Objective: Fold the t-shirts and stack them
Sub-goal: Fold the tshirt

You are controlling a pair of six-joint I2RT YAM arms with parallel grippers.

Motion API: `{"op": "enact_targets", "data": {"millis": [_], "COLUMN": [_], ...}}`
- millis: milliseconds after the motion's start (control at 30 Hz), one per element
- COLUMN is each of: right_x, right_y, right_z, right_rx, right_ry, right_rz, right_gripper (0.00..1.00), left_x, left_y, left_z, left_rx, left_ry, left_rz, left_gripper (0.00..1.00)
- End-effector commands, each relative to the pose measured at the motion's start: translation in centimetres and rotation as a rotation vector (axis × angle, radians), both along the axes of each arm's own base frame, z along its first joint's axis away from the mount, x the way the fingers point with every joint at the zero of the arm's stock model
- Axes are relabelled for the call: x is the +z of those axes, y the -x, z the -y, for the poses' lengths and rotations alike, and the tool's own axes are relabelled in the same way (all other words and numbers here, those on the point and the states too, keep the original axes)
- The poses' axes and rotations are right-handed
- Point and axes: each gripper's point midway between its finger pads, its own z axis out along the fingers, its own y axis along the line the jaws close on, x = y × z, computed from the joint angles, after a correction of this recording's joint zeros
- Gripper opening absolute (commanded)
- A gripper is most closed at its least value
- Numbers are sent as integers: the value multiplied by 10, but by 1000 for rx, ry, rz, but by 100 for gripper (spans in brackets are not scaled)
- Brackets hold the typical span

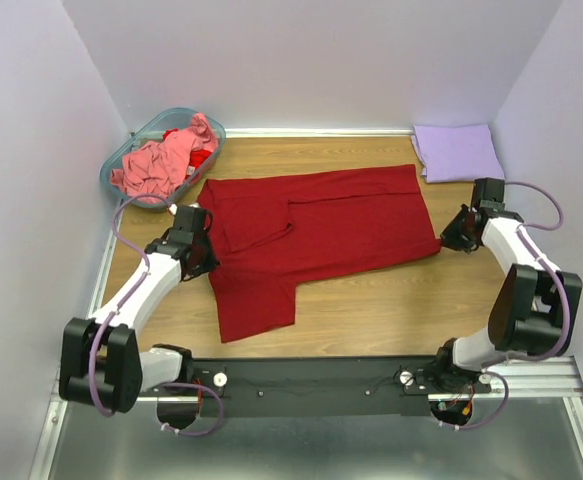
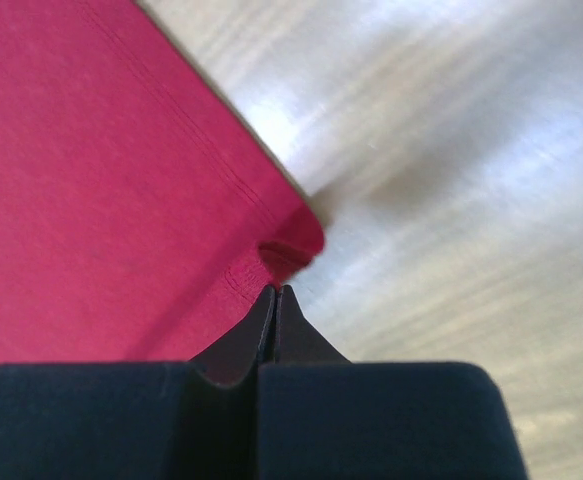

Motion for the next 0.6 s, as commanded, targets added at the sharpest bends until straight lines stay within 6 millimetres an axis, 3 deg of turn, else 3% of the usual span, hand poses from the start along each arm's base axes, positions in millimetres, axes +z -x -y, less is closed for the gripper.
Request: {"op": "enact_targets", "data": {"millis": [0,433,567], "right_x": [3,1,2], "right_y": [-29,-88,-102], "right_z": [-8,-10,-15], "right_rx": [27,91,112], "right_ry": [-66,-115,-119], "right_rz": [60,84,95], "right_gripper": [0,0,0], "left_x": [8,17,9], "left_y": [-23,-71,-77], "left_z": [0,-9,-16], "left_rx": [-53,-34,-17], "left_ry": [-5,-26,-45], "left_rz": [38,39,22], "left_gripper": [0,0,0]}}
